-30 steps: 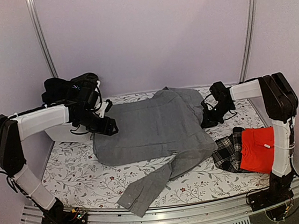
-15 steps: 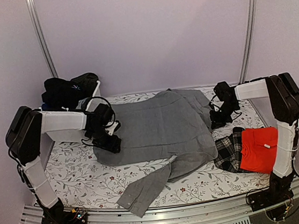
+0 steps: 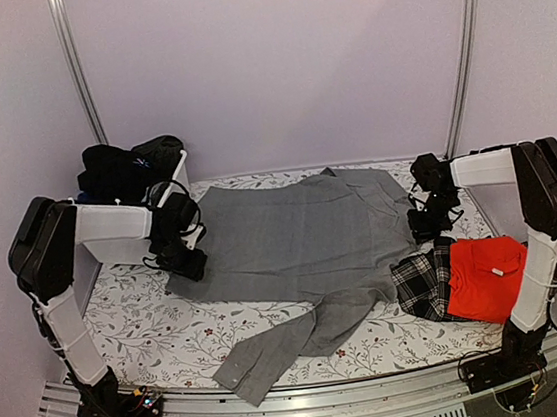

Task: Fold and stack the mixed laundry pile
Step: Flatten out the crumpled shirt at the center of the board.

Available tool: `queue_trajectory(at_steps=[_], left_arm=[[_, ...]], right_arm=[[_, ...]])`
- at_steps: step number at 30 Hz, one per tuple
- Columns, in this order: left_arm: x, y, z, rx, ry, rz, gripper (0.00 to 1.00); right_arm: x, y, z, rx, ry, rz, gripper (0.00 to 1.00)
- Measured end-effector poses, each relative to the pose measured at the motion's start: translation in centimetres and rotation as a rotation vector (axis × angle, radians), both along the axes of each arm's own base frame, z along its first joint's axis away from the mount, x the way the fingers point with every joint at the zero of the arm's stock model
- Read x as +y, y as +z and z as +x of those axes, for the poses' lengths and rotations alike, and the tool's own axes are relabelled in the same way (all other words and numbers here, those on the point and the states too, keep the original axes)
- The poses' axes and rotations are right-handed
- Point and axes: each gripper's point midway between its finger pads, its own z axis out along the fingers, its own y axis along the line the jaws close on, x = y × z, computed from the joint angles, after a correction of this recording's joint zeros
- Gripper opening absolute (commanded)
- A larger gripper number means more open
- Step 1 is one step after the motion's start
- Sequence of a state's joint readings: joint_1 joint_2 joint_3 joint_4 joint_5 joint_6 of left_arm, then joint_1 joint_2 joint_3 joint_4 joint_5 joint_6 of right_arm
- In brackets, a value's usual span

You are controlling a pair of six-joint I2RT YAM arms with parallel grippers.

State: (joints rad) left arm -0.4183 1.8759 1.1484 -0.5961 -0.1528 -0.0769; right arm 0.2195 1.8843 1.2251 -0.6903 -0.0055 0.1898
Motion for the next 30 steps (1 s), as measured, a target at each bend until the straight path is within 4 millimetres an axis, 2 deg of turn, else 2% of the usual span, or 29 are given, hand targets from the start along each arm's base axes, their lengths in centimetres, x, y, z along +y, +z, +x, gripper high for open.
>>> queue_trajectory(at_steps=[5, 9, 10, 12, 14, 15, 17, 19, 21, 22, 23, 24, 27, 30], left_arm=[[0.8, 0.1, 0.2, -0.013, -0.007, 0.019, 0.63], [1.3, 0.2, -0.9, 0.000, -0.009, 0.020, 0.64], [1.3, 0.2, -1.5, 0.014, -0.012, 0.016, 0.64], [1.1, 0.3, -2.5, 0.037, -0.023, -0.010, 0.66], [0.4, 1.1, -3.0, 0.043, -0.040, -0.059, 0.69], [-0.2, 1.9, -3.0, 0.032, -0.054, -0.097, 0.69], [-1.4, 3.9, -2.4, -0.008, -0.078, -0.162, 0.71], [-2.8, 6.4, -0.9, -0.069, -0.102, -0.225, 0.72], [-4.0, 8.5, 0.8, -0.130, -0.122, -0.269, 0.72], [-4.4, 9.2, 1.5, -0.150, -0.127, -0.282, 0.72], [-4.9, 9.9, 2.3, -0.169, -0.134, -0.293, 0.72], [-5.4, 10.4, 3.3, -0.187, -0.139, -0.304, 0.72], [-6.2, 10.0, 5.2, -0.198, -0.143, -0.309, 0.72], [-6.6, 8.2, 6.2, -0.171, -0.139, -0.296, 0.72]], right_arm=[[0.6, -0.2, -0.6, 0.024, 0.033, 0.033, 0.00], [0.9, -0.7, -2.2, 0.056, 0.048, 0.062, 0.00], [0.9, -0.5, -2.7, 0.061, 0.050, 0.067, 0.04], [0.9, -0.1, -3.4, 0.065, 0.051, 0.077, 0.28], [1.1, 0.5, -3.6, 0.065, 0.045, 0.100, 0.46], [1.1, 0.8, -3.6, 0.062, 0.036, 0.114, 0.53], [1.1, 1.5, -3.2, 0.052, 0.022, 0.150, 0.58], [1.0, 2.7, -1.8, 0.018, 0.002, 0.175, 0.61], [1.1, 4.7, 0.3, -0.047, -0.007, 0.199, 0.62], [1.2, 6.0, 1.7, -0.084, -0.007, 0.210, 0.63], [1.6, 8.3, 3.9, -0.156, 0.001, 0.228, 0.63], [1.8, 9.1, 5.3, -0.193, 0.005, 0.238, 0.63], [2.4, 11.9, 9.6, -0.292, 0.014, 0.253, 0.63], [2.6, 12.0, 13.6, -0.340, 0.008, 0.255, 0.62]])
